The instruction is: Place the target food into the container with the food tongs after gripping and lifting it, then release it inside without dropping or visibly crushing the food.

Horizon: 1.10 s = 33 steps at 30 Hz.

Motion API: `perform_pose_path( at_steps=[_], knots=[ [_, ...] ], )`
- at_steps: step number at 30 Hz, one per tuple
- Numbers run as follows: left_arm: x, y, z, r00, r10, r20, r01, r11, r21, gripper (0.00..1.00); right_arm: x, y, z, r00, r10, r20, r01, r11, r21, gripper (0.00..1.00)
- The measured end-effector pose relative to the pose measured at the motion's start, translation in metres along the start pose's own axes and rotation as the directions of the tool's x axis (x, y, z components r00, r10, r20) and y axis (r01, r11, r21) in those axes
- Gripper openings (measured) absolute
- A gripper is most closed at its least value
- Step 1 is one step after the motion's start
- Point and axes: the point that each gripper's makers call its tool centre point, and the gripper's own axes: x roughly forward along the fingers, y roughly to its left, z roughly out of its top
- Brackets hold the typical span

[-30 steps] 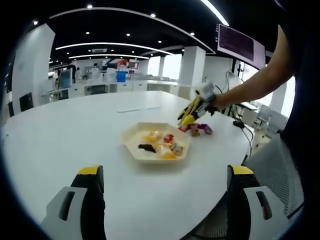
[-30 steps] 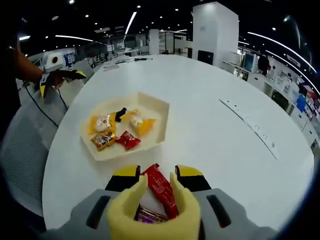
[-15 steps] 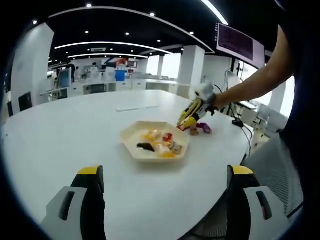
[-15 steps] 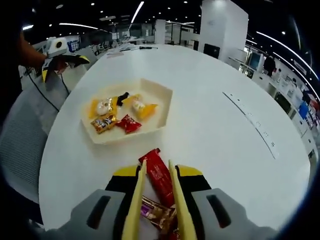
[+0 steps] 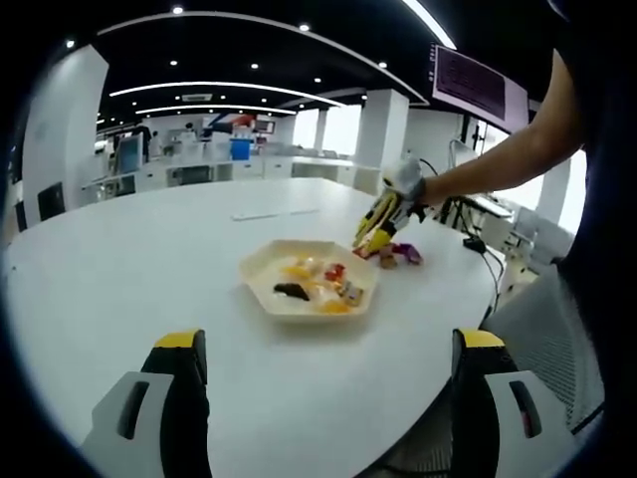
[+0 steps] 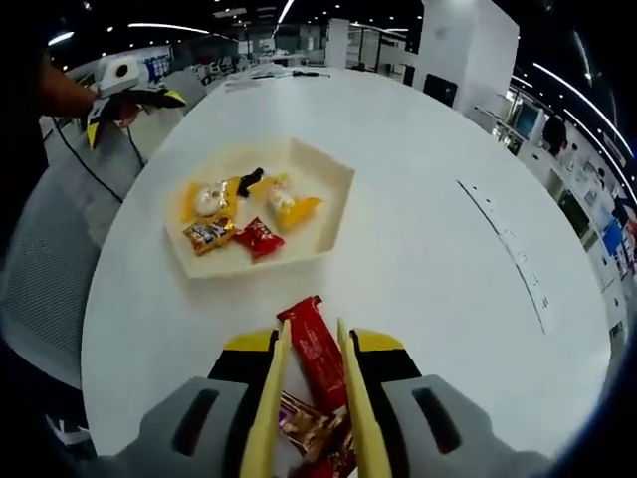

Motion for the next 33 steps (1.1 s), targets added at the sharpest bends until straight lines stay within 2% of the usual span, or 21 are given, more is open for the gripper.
perform_pose_path(
  at_steps=[4, 8, 14, 19, 25, 28, 29, 31, 32, 33],
  knots=[
    [0.000, 0.000, -0.001, 1.000, 0.001, -0.001, -0.001, 1.000, 0.000, 0.99, -0.004, 0.001, 0.000, 1.000, 0.012, -0.001, -0.012, 1.000, 0.003, 0.27],
    [0.000, 0.000, -0.001, 1.000, 0.000, -0.003, 0.001, 1.000, 0.002, 0.99, -0.006, 0.001, -0.011, 0.998, 0.024, -0.051, -0.024, 1.000, 0.009, 0.27],
    [0.000, 0.000, -0.003, 1.000, -0.002, -0.009, 0.002, 1.000, 0.005, 0.99, -0.002, -0.002, -0.015, 0.997, 0.019, -0.074, -0.019, 1.000, -0.007, 0.29],
    [0.000, 0.000, -0.002, 1.000, 0.000, -0.011, 0.000, 1.000, 0.005, 0.99, 0.001, -0.003, -0.015, 0.996, 0.026, -0.083, -0.023, 0.999, 0.033, 0.29],
    [0.000, 0.000, -0.003, 1.000, 0.001, -0.013, 0.000, 1.000, 0.006, 0.99, 0.003, 0.000, -0.018, 0.993, 0.032, -0.117, -0.034, 0.999, -0.016, 0.30],
    [0.001, 0.000, -0.003, 1.000, 0.000, -0.015, 0.000, 1.000, 0.006, 0.99, 0.005, 0.000, -0.017, 0.993, 0.031, -0.114, -0.034, 0.999, -0.023, 0.30],
    [0.001, 0.000, -0.003, 1.000, 0.000, -0.015, 0.000, 1.000, 0.006, 0.99, 0.006, -0.001, -0.012, 0.995, 0.027, -0.098, -0.028, 1.000, -0.012, 0.30],
    [0.001, 0.000, -0.003, 1.000, 0.000, -0.016, 0.000, 1.000, 0.005, 0.99, 0.007, -0.001, -0.012, 0.994, 0.027, -0.105, -0.028, 1.000, -0.011, 0.29],
    [0.001, 0.000, -0.003, 1.000, -0.001, -0.017, 0.001, 1.000, 0.005, 0.99, 0.007, 0.000, -0.015, 0.991, 0.033, -0.130, -0.025, 0.998, 0.064, 0.27],
    [0.001, -0.001, -0.003, 1.000, -0.002, -0.017, 0.002, 1.000, 0.005, 0.99, 0.006, -0.007, -0.017, 0.988, -0.001, -0.157, 0.009, 0.999, 0.052, 0.26]
  ],
)
